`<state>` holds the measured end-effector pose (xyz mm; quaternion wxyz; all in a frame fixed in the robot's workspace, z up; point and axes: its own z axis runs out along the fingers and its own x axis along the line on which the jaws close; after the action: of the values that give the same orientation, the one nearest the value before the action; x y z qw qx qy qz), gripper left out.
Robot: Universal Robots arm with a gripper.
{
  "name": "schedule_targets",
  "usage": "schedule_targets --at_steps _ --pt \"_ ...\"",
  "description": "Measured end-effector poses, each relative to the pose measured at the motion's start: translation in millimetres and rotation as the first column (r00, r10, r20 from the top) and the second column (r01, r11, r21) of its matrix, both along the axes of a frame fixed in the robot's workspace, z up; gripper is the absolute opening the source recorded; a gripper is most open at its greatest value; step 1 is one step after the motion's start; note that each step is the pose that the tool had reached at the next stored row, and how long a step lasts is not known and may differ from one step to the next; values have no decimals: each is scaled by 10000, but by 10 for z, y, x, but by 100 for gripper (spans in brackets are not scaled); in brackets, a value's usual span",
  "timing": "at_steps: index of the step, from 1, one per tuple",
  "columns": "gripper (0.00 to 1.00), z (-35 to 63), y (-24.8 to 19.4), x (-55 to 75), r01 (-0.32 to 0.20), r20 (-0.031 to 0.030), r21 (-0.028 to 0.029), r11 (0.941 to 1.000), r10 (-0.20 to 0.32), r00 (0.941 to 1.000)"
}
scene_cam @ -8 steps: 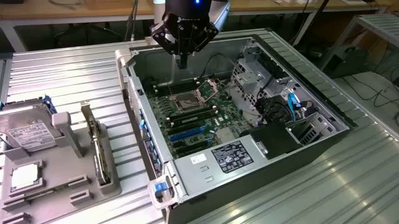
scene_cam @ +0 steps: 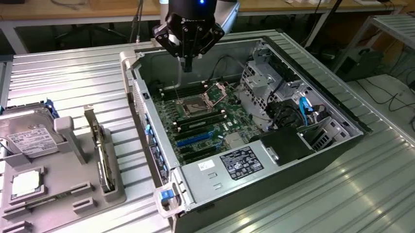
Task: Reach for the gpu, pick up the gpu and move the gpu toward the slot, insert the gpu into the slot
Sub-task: 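Reach for the gpu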
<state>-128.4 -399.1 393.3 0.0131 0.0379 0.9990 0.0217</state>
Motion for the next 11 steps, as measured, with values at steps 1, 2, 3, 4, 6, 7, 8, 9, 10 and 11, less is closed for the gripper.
schedule_targets --at_steps 1,2,3,4,6,7,8,9,10,11 --pt "11 0 0 -9 -1 0 -1 10000 1 10000" --pt "11 0 -1 -16 0 0 0 10000 0 10000" --pt "11 0 -1 -24 0 1 0 10000 0 10000" --pt "11 0 -1 -35 0 0 0 10000 0 10000" --pt "11 0 -2 -53 0 0 0 10000 0 10000" --pt "11 0 -3 -60 0 0 -1 10000 0 10000" --pt "11 0 -3 -70 0 0 0 10000 0 10000" --pt "11 0 -4 -79 0 0 0 10000 0 10000" --pt "11 0 -5 -88 0 0 0 10000 0 10000" --pt "11 0 -5 -92 0 0 -1 10000 0 10000"
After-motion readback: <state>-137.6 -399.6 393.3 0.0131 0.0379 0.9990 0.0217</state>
